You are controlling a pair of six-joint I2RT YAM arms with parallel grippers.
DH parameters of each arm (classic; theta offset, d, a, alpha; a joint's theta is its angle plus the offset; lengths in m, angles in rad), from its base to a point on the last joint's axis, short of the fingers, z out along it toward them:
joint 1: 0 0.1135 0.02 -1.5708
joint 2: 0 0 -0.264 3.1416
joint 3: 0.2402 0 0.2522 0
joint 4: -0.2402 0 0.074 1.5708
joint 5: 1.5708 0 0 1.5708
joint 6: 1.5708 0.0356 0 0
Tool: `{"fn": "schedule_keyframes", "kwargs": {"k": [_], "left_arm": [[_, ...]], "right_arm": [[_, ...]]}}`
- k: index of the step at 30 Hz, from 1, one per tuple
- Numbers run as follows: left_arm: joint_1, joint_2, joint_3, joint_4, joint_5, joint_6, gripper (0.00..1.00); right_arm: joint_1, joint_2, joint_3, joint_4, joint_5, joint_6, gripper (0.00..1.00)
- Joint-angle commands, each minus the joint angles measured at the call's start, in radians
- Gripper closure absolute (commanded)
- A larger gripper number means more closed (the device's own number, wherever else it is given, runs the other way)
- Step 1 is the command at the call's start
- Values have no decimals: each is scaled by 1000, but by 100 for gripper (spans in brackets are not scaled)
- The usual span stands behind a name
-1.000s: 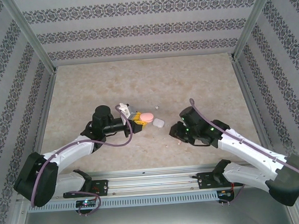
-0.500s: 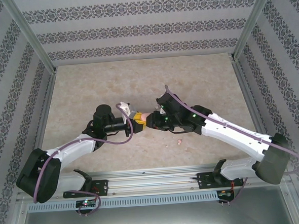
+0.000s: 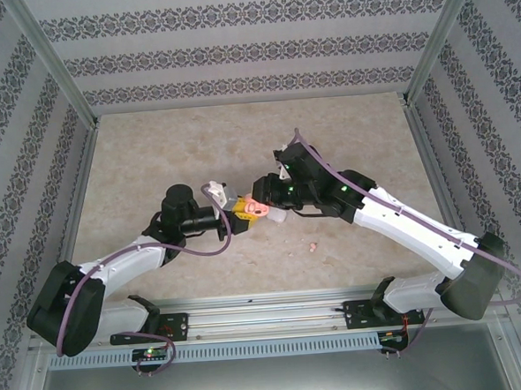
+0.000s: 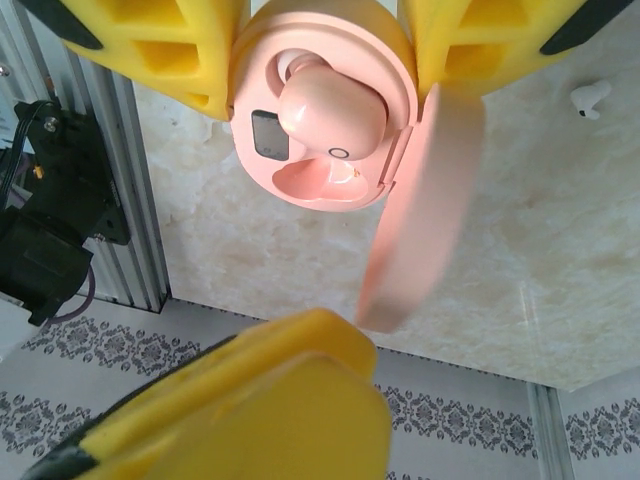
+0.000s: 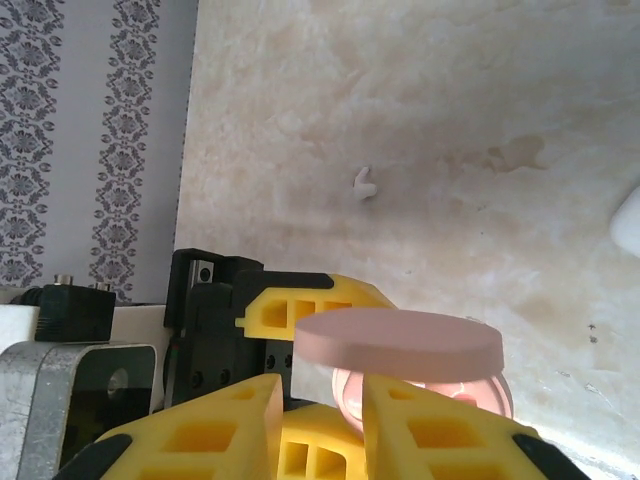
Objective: Insert the wireless bluetooth earbuds into the charging case
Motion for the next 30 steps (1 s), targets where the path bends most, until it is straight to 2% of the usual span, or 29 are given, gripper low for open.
{"fn": "schedule_keyframes", "kwargs": {"k": [1, 15, 30], "left_arm": [[-11, -27, -33, 111, -6, 61, 84], [-11, -74, -122, 318, -122, 158, 89], [-33, -125, -126, 206, -188, 259, 90]], "right_arm": [[-3, 5, 18, 10, -2, -19, 73], [90, -31, -73, 84, 87, -42, 74], [110, 10, -22, 102, 138, -78, 74]]}}
